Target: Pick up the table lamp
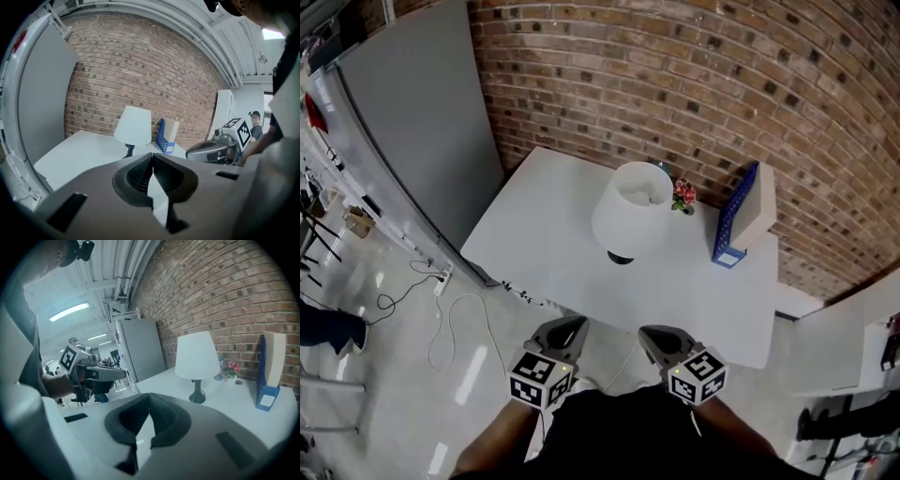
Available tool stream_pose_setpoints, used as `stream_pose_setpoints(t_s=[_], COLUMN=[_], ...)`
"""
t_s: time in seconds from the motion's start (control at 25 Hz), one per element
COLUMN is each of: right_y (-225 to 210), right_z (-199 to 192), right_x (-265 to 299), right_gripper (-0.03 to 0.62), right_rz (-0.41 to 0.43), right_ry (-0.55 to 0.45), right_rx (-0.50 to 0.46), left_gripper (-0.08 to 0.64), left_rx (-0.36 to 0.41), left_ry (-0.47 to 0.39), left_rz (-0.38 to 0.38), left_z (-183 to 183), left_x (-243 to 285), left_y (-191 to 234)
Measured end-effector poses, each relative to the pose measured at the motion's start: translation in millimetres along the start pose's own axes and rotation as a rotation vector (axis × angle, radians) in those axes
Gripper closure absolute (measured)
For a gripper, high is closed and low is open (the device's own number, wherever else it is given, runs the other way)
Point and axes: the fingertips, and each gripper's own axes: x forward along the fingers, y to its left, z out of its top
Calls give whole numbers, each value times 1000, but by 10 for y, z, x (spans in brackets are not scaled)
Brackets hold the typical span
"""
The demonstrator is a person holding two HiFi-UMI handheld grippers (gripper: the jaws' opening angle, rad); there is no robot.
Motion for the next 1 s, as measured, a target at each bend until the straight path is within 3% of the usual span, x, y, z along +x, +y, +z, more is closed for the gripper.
stream_pose_setpoints(t_s=[0.4, 0.8, 1.0], right_y=[-151, -424, -769], right_z=[131, 384, 489], right_x=[103, 258, 238], right_gripper=[588, 588, 588], right_rz=[-28, 8, -1], right_ry=[-6, -43, -64], right_rx=[10, -11, -15], left_gripper=[555, 555, 555], left_rx=[16, 32, 43], left_ry=[6, 1, -2], left_rz=[-28, 6, 23], left_z=[81, 275, 432], left_x=[140, 347, 617], left_y=[114, 214, 202])
